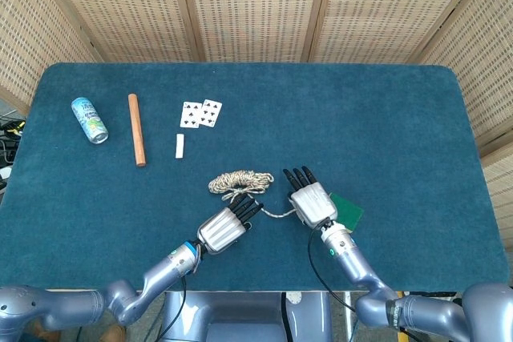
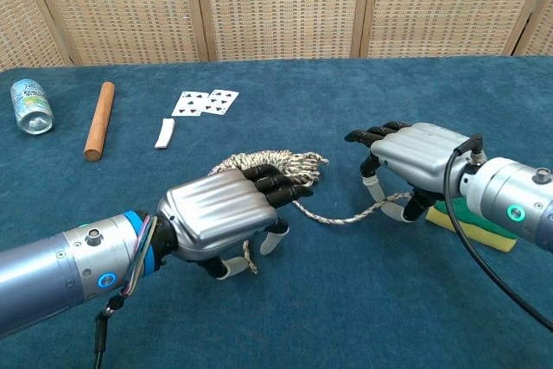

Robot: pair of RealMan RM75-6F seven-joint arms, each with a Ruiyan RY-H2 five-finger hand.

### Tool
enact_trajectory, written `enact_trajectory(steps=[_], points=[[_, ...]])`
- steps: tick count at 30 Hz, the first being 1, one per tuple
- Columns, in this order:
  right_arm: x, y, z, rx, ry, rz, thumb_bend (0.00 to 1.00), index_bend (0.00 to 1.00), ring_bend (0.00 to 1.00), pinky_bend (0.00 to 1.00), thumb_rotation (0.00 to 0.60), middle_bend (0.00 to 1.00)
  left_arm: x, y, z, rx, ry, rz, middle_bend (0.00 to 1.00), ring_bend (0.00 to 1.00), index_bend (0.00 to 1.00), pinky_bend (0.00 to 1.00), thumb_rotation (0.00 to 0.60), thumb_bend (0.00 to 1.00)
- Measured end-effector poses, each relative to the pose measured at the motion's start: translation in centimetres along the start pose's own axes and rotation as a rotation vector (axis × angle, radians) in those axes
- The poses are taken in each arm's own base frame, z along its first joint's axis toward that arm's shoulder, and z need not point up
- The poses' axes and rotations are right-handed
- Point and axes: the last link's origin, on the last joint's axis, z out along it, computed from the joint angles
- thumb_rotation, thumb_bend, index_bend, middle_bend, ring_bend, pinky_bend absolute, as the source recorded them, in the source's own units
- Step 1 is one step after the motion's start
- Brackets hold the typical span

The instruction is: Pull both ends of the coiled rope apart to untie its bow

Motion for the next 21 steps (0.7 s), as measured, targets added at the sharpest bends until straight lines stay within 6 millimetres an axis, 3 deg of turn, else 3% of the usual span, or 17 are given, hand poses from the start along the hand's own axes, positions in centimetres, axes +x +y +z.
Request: enact_trajectory(steps=[21], points=[[-0.02,0.09,0.04,-0.006,0.0,0.003,0.46,0.65,0.0,0.0,0.6,0.0,-0.23,-0.22,-0.26,0.009,-0.013,0.003,0.0,0.0,0.55,0.0,0.6,0.38]])
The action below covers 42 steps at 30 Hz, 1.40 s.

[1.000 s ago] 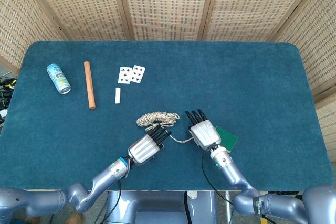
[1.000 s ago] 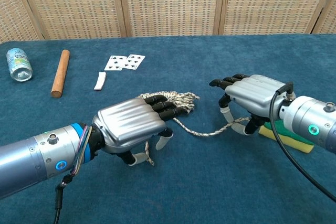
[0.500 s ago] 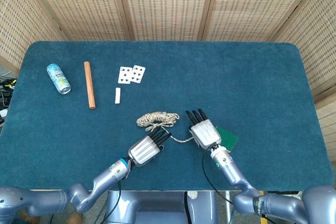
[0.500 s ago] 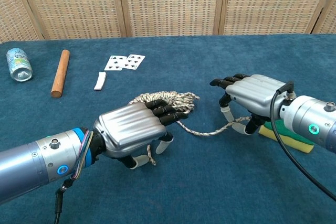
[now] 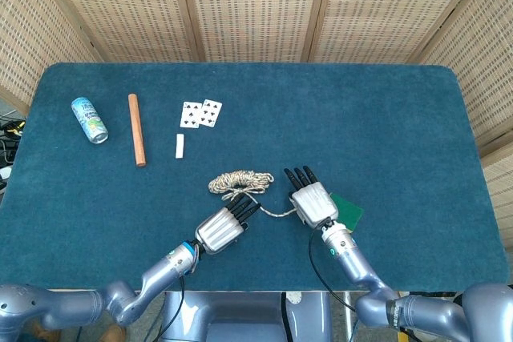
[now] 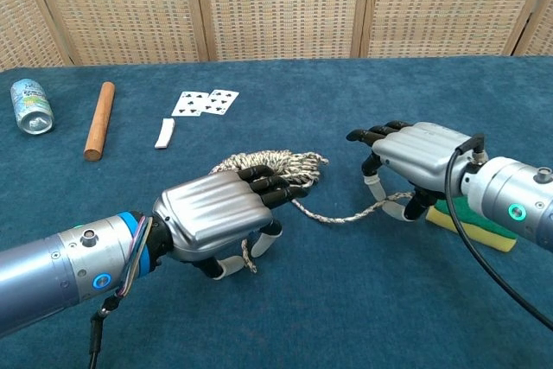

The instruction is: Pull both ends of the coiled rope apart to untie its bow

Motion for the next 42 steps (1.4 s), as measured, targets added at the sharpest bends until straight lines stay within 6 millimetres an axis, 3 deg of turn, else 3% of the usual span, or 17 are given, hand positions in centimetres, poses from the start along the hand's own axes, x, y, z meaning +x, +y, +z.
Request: enact_trajectory(steps=[10,20,30,36,42], points=[[-0.1,0.0,-0.1,-0.002,-0.001,0.001,0.46,0.65,0.0,0.0,0.6,0.0,-0.2,0.0,0.0,0.006,-0.01,0.004,0.0,0.0,0.55,0.0,0.6,0.39],[-0.2,-0.1,0.0,0.0,0.0,0.002,0.46,0.65,0.0,0.0,0.6,0.0,-0.2,-0.2,0.0,0.013,-0.013,0.008,0.0,0.0,0.61,0.0,0.6,0.48],[-0.1,0.0,0.0,-0.003,0.005,0.004,0.47,0.66,0.0,0.0,0.6,0.0,0.0,-0.6,-0.1,0.026,-0.008,0.004,0.0,0.0,0.64,0.0,0.6,0.49],[0.2,0.3,0.0,-0.009,0.024,0.003,0.47,0.66,0.0,0.0,0.6,0.0,0.6,-2.7,-1.2,0.072,0.015,0.009,0.0,0.0,0.65,0.0,0.6,0.49],[1.1,1.4,-0.1,-0.024,0.073,-0.022,0.47,0.66,0.0,0.0,0.6,0.0,1.1,-7.7,-4.2,0.189,0.045,0.017,0.0,0.0,0.66,0.0,0.6,0.49]])
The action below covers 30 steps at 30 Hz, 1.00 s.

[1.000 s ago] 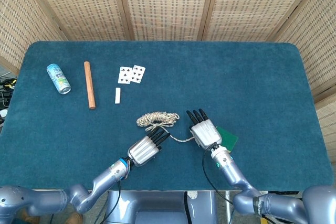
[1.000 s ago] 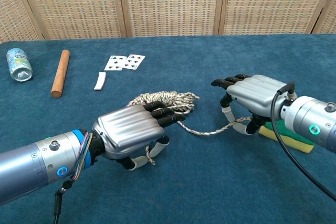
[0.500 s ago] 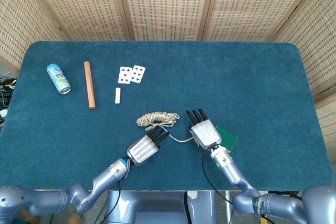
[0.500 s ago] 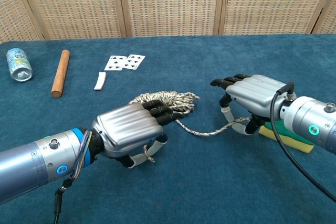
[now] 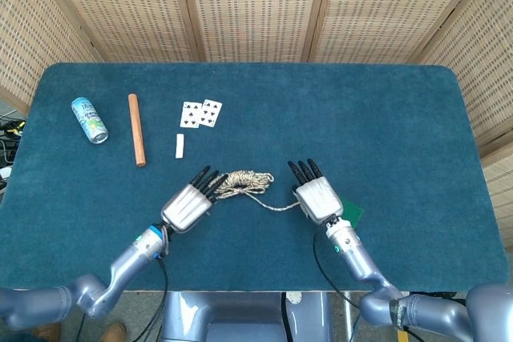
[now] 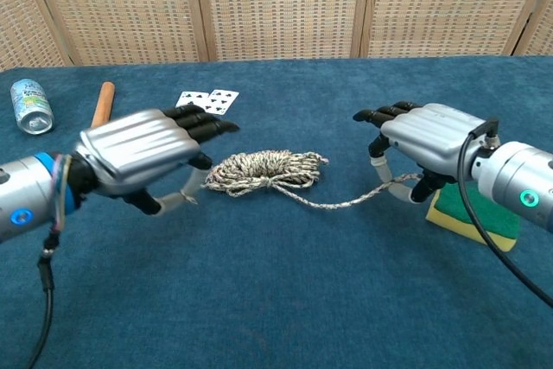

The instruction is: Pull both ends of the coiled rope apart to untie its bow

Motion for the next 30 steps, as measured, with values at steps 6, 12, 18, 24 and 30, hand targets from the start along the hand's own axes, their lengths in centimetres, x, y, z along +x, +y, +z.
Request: enact_trajectory(steps=[6,12,18,24,30], points=[[0.9,2.3,-0.4,-0.038,0.033,-0.059,0.46,0.66,0.0,0.0,0.6,0.0,-0.9,-6.3,-3.0,0.145,-0.013,-0.05,0.0,0.0,0.66,0.0,0.6,0.49],[1.2,5.8,-1.5,-0.107,0.041,-0.128,0.47,0.66,0.0,0.0,0.6,0.0,-3.0,-11.8,-6.1,0.277,-0.042,-0.082,0.0,0.0,0.66,0.0,0.6,0.5],[1.1,8.7,-2.9,-0.177,0.038,-0.161,0.47,0.66,0.0,0.0,0.6,0.0,-4.8,-15.6,-8.9,0.37,-0.059,-0.11,0.0,0.0,0.66,0.0,0.6,0.51],[0.6,9.6,-3.5,-0.205,0.026,-0.136,0.43,0.54,0.0,0.0,0.6,0.0,-6.1,-16.6,-10.0,0.4,-0.077,-0.165,0.0,0.0,0.37,0.0,0.6,0.28],[1.0,9.1,-4.0,-0.204,0.052,-0.076,0.0,0.0,0.0,0.0,0.6,0.0,-6.0,-16.0,-10.1,0.377,-0.055,-0.237,0.0,0.0,0.0,0.0,0.6,0.0]])
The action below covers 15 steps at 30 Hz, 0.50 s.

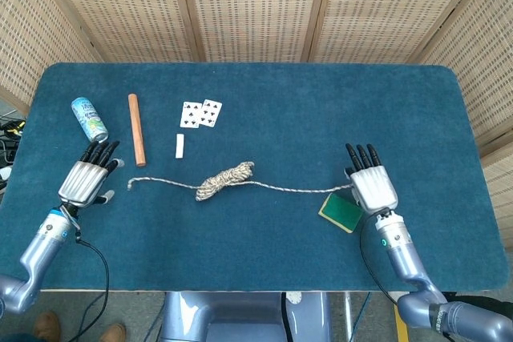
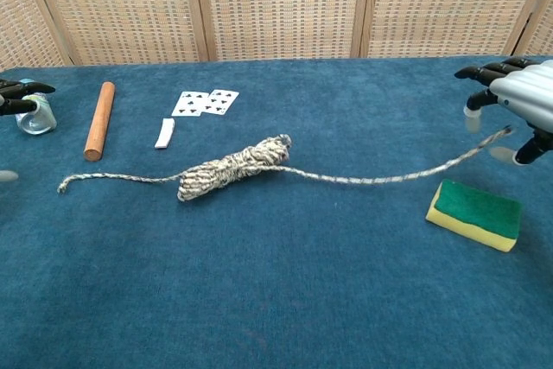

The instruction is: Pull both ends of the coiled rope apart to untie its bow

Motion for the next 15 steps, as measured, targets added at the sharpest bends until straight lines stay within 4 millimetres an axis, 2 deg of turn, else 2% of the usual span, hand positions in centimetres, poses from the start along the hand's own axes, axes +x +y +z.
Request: enact_trajectory(steps=[5,8,15], points=[[1.6,-0.1,-1.3,0.009,0.071,0.117,0.0,0.0,0.0,0.0,0.6,0.0,1.7,0.4,-1.4,-0.012,0.069,-0.12,0.0,0.0,0.0,0.0,0.6,0.0],[2.6,0.2,-2.8,0.01,0.124,0.2,0.0,0.0,0.0,0.0,0.6,0.0,2.9,0.6,-2.8,-0.003,0.113,-0.201,0.0,0.0,0.0,0.0,0.6,0.0],[3.5,2.3,-8.5,-0.055,0.207,0.285,0.0,0.0,0.0,0.0,0.6,0.0,5.2,1.5,-7.6,0.046,0.137,-0.364,0.0,0.0,0.0,0.0,0.6,0.0]])
